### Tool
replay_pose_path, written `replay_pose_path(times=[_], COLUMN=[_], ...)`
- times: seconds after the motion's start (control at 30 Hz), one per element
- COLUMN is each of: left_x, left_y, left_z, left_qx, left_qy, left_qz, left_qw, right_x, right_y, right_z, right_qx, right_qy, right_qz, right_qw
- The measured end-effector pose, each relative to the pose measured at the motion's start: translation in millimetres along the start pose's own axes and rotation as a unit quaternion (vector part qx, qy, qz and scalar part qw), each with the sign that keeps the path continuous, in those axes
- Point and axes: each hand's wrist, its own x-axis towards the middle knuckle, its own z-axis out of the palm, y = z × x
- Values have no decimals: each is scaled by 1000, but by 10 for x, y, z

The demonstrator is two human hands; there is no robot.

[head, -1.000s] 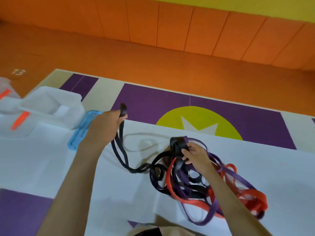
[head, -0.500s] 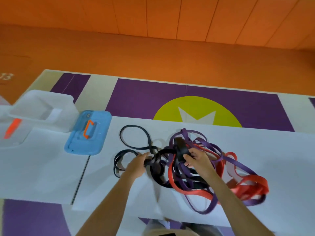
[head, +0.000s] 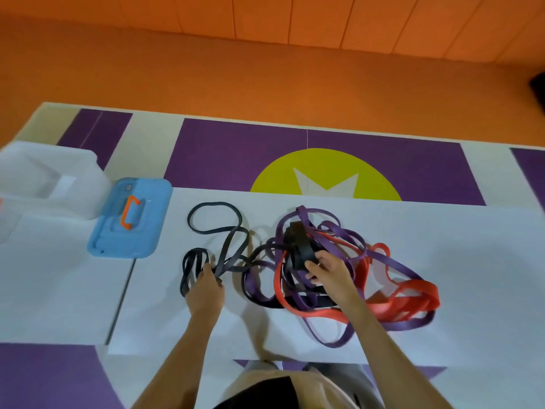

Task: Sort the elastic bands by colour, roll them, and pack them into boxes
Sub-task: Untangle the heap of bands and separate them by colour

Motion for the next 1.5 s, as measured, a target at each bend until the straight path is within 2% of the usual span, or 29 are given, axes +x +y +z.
replay_pose_path(times=[0.07, 0.17, 0.23, 0.3, 0.37, 0.43, 0.5, 0.6, 0.73, 0.77, 0.8, 0.83, 0.9, 0.93, 1.03, 1.1, 1.17, 1.33, 1.5], left_x=[-1, 16, 49, 50, 12, -57, -87, -180, -336, -362, -392, -426, -534, -584, -666, -659, -648, -744, -812], left_y=[-140, -262, -305, -331, -344, -316, -309, -220, 49, 124, 218, 334, 638, 787, 1151, 1237, 1259, 1325, 1336], left_z=[-33, -41, -38, -25, 19, 7, -7, -117, -313, -349, -382, -400, -422, -404, -427, -466, -515, -721, -974], left_qx=[108, 195, 206, 166, 63, -19, -23, 21, 156, 152, 93, -15, -228, -289, -421, -468, -495, -572, -621], left_qy=[-79, -154, -153, -103, -25, 5, -14, -69, -134, -155, -185, -220, -256, -238, -158, -119, -89, -67, -53], left_qz=[26, 64, 71, 49, -4, -54, -57, -9, 57, 74, 103, 143, 217, 230, 181, 173, 175, 180, 153], left_qw=[991, 967, 964, 979, 998, 998, 998, 997, 977, 973, 973, 965, 914, 898, 875, 858, 846, 797, 767], right_x=[-31, -62, -56, -37, -8, 18, 29, 15, -87, -120, -156, -189, -232, -245, -259, -255, -226, -89, 17], right_y=[12, -21, -45, -53, -69, -119, -191, -255, -286, -311, -347, -395, -507, -570, -731, -781, -754, -382, -15], right_z=[29, 31, -6, -62, -97, -78, -8, 96, 172, 192, 217, 242, 274, 273, 183, 82, 20, 21, 17], right_qx=[-22, -47, -39, -28, -5, 16, 22, -17, -92, -85, -67, -38, 31, 61, 148, 208, 237, 92, -118], right_qy=[3, -12, -19, -19, -6, 12, 22, -3, -44, -50, -61, -74, -102, -114, -147, -162, -127, 57, 48], right_qz=[-14, -35, -45, -54, -49, -43, -46, -63, -103, -110, -117, -123, -128, -131, -131, -132, -138, -105, -106], right_qw=[1000, 998, 998, 998, 999, 999, 998, 998, 990, 989, 989, 989, 986, 983, 969, 956, 953, 989, 986])
